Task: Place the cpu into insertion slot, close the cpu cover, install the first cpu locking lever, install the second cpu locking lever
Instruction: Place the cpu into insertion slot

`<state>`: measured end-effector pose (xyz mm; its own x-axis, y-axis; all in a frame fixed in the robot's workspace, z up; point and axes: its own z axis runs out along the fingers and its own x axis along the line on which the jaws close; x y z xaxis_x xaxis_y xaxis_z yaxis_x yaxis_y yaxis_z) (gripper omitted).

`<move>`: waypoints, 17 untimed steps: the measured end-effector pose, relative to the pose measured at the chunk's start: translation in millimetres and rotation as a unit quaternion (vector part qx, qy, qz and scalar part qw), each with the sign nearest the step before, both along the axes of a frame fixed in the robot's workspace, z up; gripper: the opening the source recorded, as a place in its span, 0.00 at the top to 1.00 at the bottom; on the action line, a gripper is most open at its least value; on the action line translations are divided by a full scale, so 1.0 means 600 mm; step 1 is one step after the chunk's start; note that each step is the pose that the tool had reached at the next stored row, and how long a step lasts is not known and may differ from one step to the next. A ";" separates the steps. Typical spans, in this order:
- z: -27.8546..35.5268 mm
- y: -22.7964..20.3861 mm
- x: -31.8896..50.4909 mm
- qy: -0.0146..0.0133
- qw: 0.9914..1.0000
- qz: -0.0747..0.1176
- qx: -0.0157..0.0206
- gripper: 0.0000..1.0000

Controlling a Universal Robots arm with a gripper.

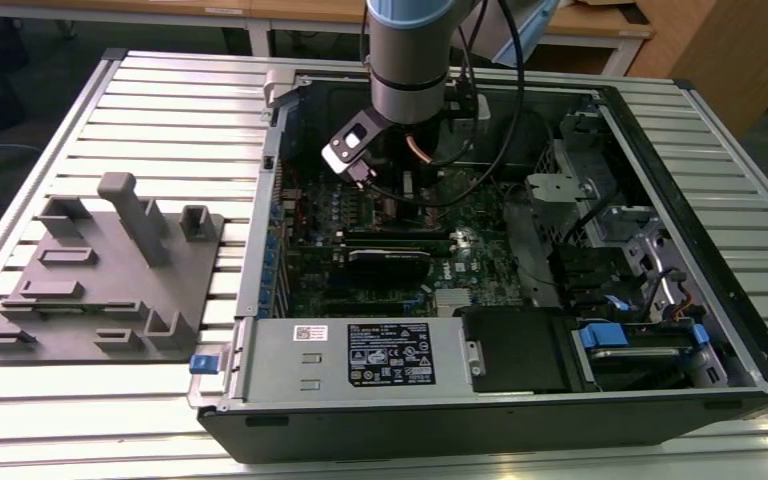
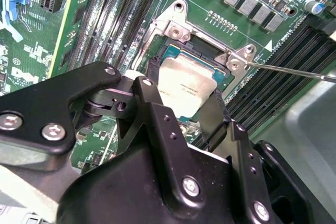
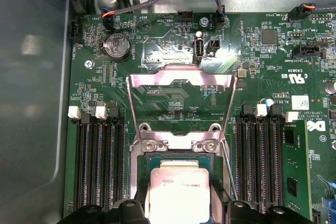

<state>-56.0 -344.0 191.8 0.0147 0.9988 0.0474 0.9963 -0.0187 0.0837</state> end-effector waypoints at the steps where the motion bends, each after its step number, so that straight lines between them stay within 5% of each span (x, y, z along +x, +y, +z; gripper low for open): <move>1: 0.000 0.0001 0.000 0.000 1.000 0.000 0.000 0.46; 17: -0.001 0.0001 0.000 0.000 1.000 0.000 0.000 0.46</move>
